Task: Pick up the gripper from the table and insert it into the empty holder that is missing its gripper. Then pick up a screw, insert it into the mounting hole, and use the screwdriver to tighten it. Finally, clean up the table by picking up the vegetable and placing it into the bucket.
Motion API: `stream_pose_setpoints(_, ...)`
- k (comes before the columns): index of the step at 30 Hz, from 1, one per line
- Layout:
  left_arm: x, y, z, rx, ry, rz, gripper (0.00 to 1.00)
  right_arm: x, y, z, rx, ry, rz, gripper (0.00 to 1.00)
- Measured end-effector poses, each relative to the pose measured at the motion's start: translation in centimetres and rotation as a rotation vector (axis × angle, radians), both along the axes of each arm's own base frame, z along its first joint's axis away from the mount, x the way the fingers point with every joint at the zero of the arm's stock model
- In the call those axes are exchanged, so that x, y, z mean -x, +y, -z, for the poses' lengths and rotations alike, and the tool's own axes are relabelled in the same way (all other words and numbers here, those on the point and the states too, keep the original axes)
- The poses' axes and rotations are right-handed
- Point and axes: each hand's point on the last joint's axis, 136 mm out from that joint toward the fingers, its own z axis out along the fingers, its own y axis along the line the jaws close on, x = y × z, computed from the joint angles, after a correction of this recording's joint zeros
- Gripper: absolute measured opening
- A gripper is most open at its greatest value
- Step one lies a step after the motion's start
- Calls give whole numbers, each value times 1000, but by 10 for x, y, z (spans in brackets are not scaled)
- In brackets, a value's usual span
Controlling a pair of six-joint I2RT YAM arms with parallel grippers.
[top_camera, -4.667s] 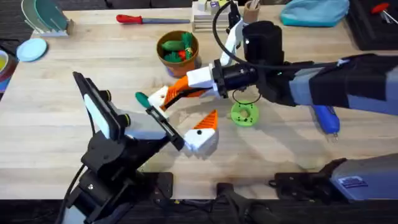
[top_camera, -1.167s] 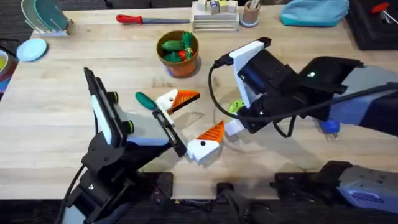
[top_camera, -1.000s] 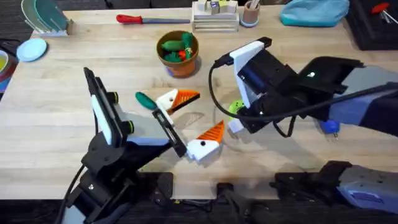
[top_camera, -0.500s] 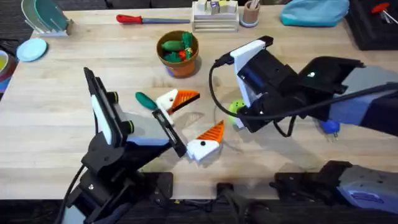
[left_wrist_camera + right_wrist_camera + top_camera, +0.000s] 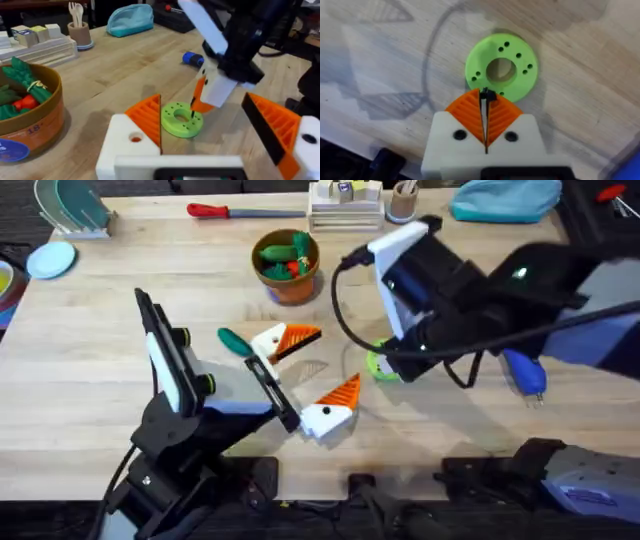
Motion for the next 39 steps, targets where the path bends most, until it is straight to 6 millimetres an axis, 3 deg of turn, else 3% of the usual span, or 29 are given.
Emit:
stream_pose_setpoints(6,0,0,0,0,0,0,994,-11,10,-44,-24,-42,-34,6)
stream_pose_setpoints(13,0,0,0,0,0,0,992,-34,29,-115,-121,-161,-40,6)
stream_pose_setpoints(18,0,0,0,0,0,0,993,-43,54,-172,-265,-228,-58,6)
stream_pose_setpoints(20,0,0,0,0,0,0,993,-44,66,-184,-318,-220,-70,6)
stream_pose_setpoints(23,0,0,0,0,0,0,993,-41,86,-185,-353,-168,-92,6)
stream_pose_setpoints(29,0,0,0,0,0,0,993,-23,121,-155,-326,-49,-160,6)
stream_pose_setpoints(39,0,0,0,-3,-5,0,993,-15,132,-158,-364,-12,-159,6)
